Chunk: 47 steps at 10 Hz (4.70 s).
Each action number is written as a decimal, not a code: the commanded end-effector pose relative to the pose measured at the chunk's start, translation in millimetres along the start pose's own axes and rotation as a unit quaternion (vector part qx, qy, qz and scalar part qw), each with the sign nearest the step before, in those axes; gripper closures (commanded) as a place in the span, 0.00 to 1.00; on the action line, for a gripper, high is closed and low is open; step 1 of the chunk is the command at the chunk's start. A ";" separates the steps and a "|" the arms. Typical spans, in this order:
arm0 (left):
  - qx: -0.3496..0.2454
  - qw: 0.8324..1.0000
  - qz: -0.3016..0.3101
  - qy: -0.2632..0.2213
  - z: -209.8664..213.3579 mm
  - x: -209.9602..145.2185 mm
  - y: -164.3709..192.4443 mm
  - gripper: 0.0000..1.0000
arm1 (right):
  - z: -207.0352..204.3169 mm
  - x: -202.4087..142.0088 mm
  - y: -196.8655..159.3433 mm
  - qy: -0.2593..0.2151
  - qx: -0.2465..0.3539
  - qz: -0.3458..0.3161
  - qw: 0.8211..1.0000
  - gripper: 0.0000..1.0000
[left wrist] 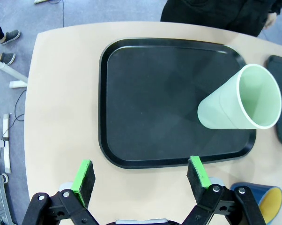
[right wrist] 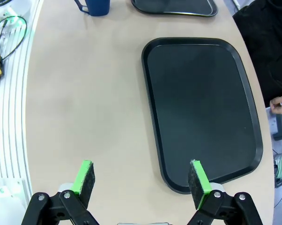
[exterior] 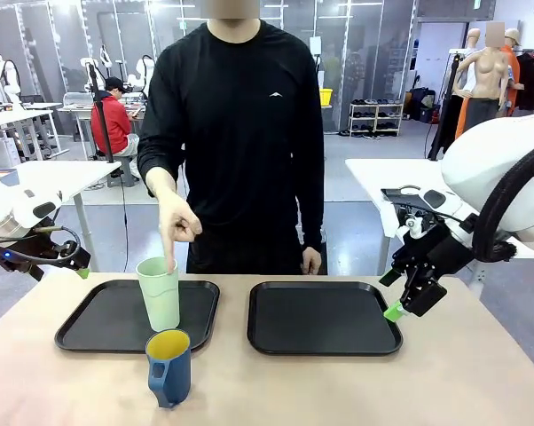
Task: Sort and store the cups by type.
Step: Pick up the Handle plastic cup and place it into the empty Flat Tray.
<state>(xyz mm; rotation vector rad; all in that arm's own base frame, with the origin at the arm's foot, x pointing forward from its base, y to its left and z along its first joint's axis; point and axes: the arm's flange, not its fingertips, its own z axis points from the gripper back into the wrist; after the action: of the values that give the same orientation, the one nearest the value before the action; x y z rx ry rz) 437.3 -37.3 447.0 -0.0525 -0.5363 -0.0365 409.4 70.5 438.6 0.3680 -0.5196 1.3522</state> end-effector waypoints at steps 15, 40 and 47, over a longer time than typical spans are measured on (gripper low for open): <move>-0.003 0.978 -0.200 0.050 1.0 3.1 28.2 0.00 | 1.4 -0.4 2.9 0.004 -0.001 -0.001 1.000 0.00; -0.088 0.780 -0.606 0.128 -38.2 -53.5 37.3 0.00 | 1.4 -0.4 2.9 0.004 -0.001 -0.001 1.000 0.00; -0.309 0.691 -0.651 -0.045 -84.5 -85.0 26.0 0.00 | 1.4 -0.4 2.9 0.004 -0.001 -0.001 1.000 0.00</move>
<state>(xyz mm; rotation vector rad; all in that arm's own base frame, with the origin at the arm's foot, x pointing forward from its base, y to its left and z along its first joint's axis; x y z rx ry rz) 406.8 -24.3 348.8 -0.2287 -0.4807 -1.6154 409.2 70.1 438.6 0.3684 -0.5198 1.3526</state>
